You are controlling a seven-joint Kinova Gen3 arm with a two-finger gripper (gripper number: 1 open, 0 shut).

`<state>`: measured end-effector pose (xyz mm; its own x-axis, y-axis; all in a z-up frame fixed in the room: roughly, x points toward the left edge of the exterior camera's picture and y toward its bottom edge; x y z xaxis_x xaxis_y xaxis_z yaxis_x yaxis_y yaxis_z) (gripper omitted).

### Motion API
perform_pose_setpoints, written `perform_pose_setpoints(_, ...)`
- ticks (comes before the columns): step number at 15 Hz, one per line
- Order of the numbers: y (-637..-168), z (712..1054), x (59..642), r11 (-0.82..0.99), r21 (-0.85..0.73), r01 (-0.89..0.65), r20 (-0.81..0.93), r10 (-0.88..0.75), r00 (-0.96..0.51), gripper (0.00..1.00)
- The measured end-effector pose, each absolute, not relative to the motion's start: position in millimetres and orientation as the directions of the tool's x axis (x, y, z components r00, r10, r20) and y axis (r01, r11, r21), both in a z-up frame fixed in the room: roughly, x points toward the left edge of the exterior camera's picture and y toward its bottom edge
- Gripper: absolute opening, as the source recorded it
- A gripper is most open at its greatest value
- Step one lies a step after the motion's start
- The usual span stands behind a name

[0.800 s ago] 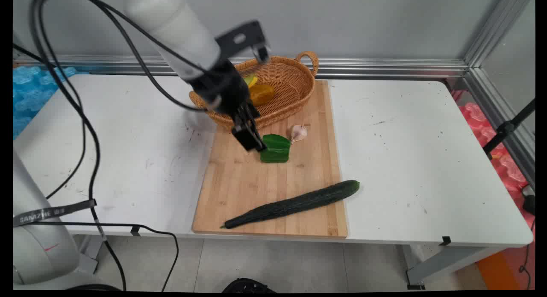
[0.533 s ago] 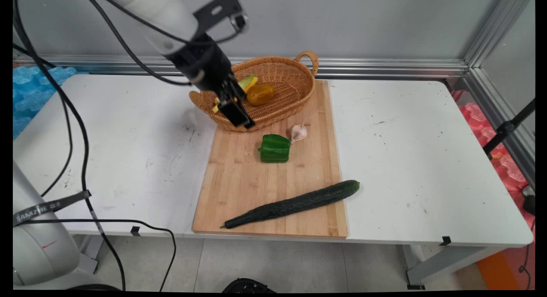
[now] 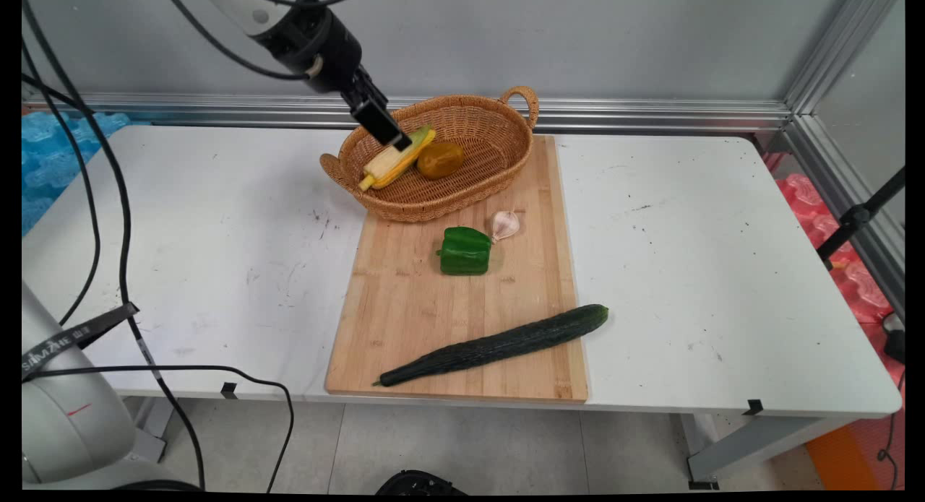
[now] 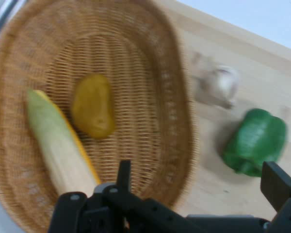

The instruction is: Pick up the potato from the vegetable basket

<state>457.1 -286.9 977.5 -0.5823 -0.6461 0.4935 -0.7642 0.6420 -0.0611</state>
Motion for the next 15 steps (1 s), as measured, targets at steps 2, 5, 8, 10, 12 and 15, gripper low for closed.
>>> perform_pose_setpoints(2, -303, 973, 464, 0.622, -0.074, -0.779, 0.497, -0.654, -0.57, 1.0)
perform_pose_setpoints(5, -332, 960, 468, 0.599, -0.093, -0.795, 0.499, -0.663, -0.558, 1.0)
perform_pose_setpoints(8, -365, 940, 463, 0.588, -0.105, -0.802, 0.496, -0.668, -0.555, 1.0)
perform_pose_setpoints(10, -388, 922, 458, 0.585, -0.107, -0.804, 0.488, -0.674, -0.555, 1.0)
perform_pose_setpoints(12, -407, 905, 453, 0.588, -0.103, -0.803, 0.477, -0.679, -0.558, 1.0)
perform_pose_setpoints(15, -427, 883, 446, 0.593, -0.094, -0.8, 0.46, -0.686, -0.563, 1.0)
